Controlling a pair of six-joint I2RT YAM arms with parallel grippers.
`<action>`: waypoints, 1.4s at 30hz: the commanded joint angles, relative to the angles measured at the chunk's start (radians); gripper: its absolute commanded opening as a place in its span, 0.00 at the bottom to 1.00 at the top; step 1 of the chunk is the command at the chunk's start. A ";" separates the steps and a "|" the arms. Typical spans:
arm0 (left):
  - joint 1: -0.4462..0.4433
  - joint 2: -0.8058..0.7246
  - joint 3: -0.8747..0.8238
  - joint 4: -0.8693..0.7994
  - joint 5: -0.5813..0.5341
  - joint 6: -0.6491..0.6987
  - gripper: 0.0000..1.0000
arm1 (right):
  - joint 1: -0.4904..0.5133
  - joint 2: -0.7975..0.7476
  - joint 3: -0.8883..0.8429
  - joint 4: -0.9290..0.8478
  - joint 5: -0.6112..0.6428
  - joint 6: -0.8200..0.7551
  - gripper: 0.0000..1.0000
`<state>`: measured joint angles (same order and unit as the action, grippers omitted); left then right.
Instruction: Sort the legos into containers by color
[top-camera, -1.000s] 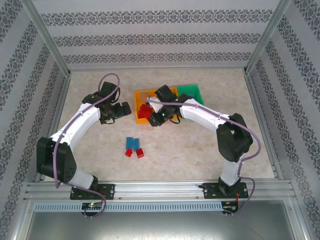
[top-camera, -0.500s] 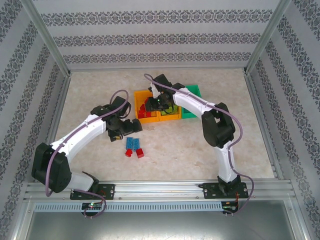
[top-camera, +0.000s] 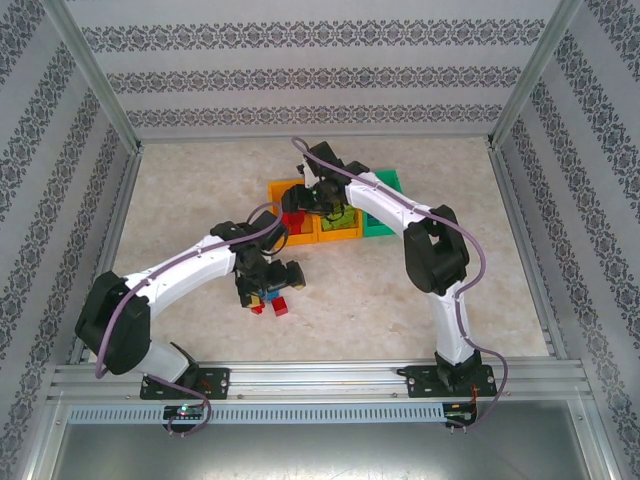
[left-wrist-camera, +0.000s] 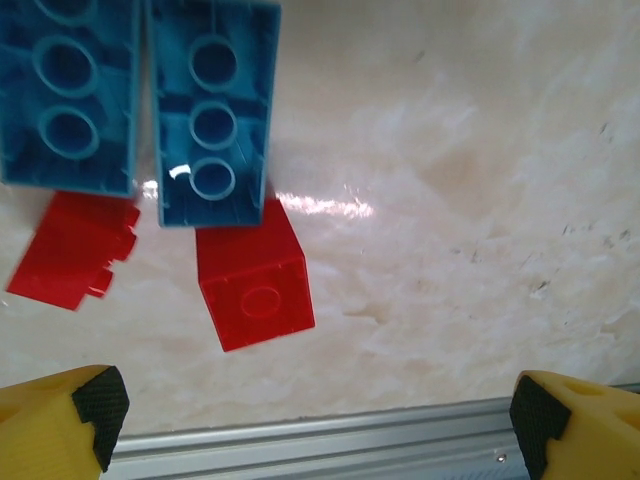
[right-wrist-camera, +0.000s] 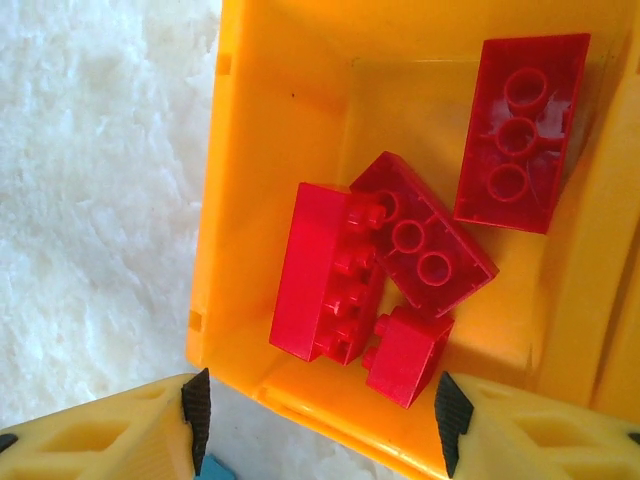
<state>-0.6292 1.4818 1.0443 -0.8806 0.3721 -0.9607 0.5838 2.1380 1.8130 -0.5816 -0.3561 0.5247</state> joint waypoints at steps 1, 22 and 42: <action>-0.033 0.026 0.008 -0.053 0.034 -0.065 0.98 | -0.014 -0.102 -0.041 0.037 0.027 0.002 0.65; -0.044 0.259 0.087 -0.087 0.001 -0.023 0.72 | -0.197 -0.436 -0.434 0.134 0.056 -0.036 0.62; -0.019 0.261 0.309 -0.191 -0.123 0.136 0.29 | -0.244 -0.561 -0.575 0.118 0.082 -0.081 0.62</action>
<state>-0.6590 1.7741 1.2587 -0.9825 0.3168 -0.8940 0.3485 1.6295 1.2778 -0.4637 -0.2924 0.4839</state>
